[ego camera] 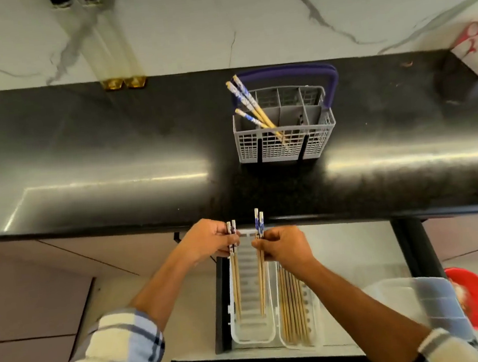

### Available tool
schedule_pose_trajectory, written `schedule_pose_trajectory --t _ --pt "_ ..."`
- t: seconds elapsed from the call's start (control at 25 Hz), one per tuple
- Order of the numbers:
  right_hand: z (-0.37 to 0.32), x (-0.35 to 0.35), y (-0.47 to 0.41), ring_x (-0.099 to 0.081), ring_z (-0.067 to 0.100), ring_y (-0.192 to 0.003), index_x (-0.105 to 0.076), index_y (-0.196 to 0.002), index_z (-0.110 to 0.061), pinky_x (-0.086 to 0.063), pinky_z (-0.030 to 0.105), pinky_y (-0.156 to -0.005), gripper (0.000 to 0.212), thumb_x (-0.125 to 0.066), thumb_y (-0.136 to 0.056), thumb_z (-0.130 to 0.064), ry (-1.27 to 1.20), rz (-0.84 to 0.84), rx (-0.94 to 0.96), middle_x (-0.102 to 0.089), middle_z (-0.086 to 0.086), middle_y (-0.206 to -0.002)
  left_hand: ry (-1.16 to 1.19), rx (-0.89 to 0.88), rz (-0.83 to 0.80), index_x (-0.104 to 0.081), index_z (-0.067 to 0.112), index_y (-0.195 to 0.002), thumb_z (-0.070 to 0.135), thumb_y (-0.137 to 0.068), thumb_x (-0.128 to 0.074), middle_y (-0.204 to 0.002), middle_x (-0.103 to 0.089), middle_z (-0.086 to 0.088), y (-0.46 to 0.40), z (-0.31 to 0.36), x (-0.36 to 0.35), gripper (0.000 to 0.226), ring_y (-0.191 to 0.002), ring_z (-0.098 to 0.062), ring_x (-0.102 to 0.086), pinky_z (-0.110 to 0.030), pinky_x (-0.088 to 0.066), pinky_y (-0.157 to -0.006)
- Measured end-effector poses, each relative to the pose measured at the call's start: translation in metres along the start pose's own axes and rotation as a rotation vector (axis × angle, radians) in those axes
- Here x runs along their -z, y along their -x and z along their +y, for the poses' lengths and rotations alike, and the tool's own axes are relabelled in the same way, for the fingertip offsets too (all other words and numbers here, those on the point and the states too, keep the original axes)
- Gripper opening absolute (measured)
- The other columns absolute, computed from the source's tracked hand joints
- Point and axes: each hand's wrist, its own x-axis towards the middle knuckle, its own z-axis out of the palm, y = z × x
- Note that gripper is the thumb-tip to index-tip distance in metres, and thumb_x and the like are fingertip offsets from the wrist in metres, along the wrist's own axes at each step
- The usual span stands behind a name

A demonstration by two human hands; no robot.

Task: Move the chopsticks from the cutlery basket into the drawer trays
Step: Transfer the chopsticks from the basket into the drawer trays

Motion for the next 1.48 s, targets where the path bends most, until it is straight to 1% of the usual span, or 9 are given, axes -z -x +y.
schedule_pose_trajectory --t 0.16,0.32,0.48,0.64,0.72,0.84,1.04,1.36,1.48 --pt "0.028 -0.021 -0.017 -0.073 0.016 -0.070 -0.075 -0.081 -0.015 -0.063 0.036 -0.073 0.012 -0.078 -0.083 -0.026 0.163 0.062 -0.076 -0.074 0.003 -0.075 -0.025 0.103 -0.090 -0.071 0.009 -0.098 0.011 -0.090 -0.069 -0.100 -0.075 -0.017 -0.019 -0.030 -0.016 0.009 -0.092 -0.026 -0.074 -0.040 -0.060 -0.086" --pt "0.045 -0.043 -0.020 -0.059 0.009 -0.053 -0.071 -0.075 -0.016 -0.057 0.028 -0.055 0.018 -0.075 -0.086 -0.031 0.276 0.072 -0.157 -0.069 0.003 -0.068 -0.034 0.209 -0.143 -0.069 0.004 -0.108 0.014 -0.088 -0.072 -0.104 -0.074 -0.016 -0.035 -0.051 -0.033 0.023 -0.092 -0.026 -0.074 -0.041 -0.061 -0.086" --pt "0.053 -0.053 -0.027 -0.066 0.013 -0.061 -0.074 -0.081 -0.010 -0.061 0.030 -0.064 0.018 -0.076 -0.085 -0.027 0.342 0.063 -0.234 -0.073 0.005 -0.075 -0.091 0.286 -0.130 -0.070 0.007 -0.105 0.012 -0.085 -0.073 -0.103 -0.073 -0.015 -0.045 -0.062 -0.044 0.021 -0.090 -0.026 -0.074 -0.040 -0.061 -0.084" --pt "0.049 -0.068 -0.040 -0.073 0.018 -0.081 -0.071 -0.095 -0.007 -0.058 0.026 -0.064 0.034 -0.077 -0.083 -0.038 0.518 0.080 -0.291 -0.074 0.008 -0.090 -0.177 0.429 -0.083 -0.067 0.008 -0.108 0.008 -0.084 -0.074 -0.101 -0.073 -0.013 -0.061 -0.058 -0.052 0.024 -0.086 -0.024 -0.075 -0.036 -0.063 -0.075" --pt "0.048 -0.079 -0.042 -0.072 0.019 -0.087 -0.067 -0.106 -0.005 -0.059 0.024 -0.070 0.032 -0.072 -0.088 -0.031 0.599 0.122 -0.304 -0.073 0.009 -0.099 -0.315 0.502 -0.077 -0.064 0.006 -0.116 0.009 -0.088 -0.069 -0.099 -0.074 -0.009 -0.063 -0.053 -0.057 0.029 -0.092 -0.023 -0.074 -0.032 -0.061 -0.080" --pt "0.044 -0.085 -0.044 -0.071 0.022 -0.091 -0.067 -0.108 -0.005 -0.060 0.029 -0.077 0.015 -0.059 -0.097 -0.011 0.654 0.136 -0.285 -0.072 0.011 -0.104 -0.459 0.421 0.060 -0.056 -0.003 -0.125 0.004 -0.096 -0.050 -0.116 -0.069 -0.019 -0.066 -0.044 -0.072 0.031 -0.106 -0.032 -0.068 -0.037 -0.058 -0.087" --pt "0.042 -0.086 -0.043 -0.069 0.024 -0.100 -0.063 -0.114 -0.003 -0.057 0.031 -0.083 0.019 -0.053 -0.098 -0.005 0.621 0.140 -0.292 -0.070 0.014 -0.112 -0.480 0.501 0.074 -0.064 -0.006 -0.112 0.011 -0.097 -0.046 -0.120 -0.067 -0.023 -0.076 -0.034 -0.083 0.028 -0.110 -0.038 -0.066 -0.044 -0.056 -0.093" --pt "0.046 -0.098 -0.043 -0.066 0.023 -0.101 -0.063 -0.115 -0.004 -0.055 0.027 -0.087 0.027 -0.041 -0.103 -0.013 0.265 0.150 -0.478 -0.067 0.008 -0.108 -0.576 0.512 -0.079 -0.050 0.004 -0.135 0.024 -0.103 -0.040 -0.141 -0.053 -0.015 -0.083 -0.017 -0.079 0.039 -0.130 -0.031 -0.050 -0.036 -0.043 -0.105" --pt "0.048 -0.109 -0.040 -0.067 0.027 -0.104 -0.065 -0.112 -0.005 -0.057 0.039 -0.091 0.029 -0.039 -0.102 -0.014 0.156 0.191 -0.547 -0.069 0.014 -0.110 -0.591 0.532 -0.148 -0.052 0.004 -0.133 0.024 -0.103 -0.040 -0.140 -0.054 -0.015 -0.081 -0.015 -0.082 0.038 -0.129 -0.030 -0.050 -0.035 -0.042 -0.107"
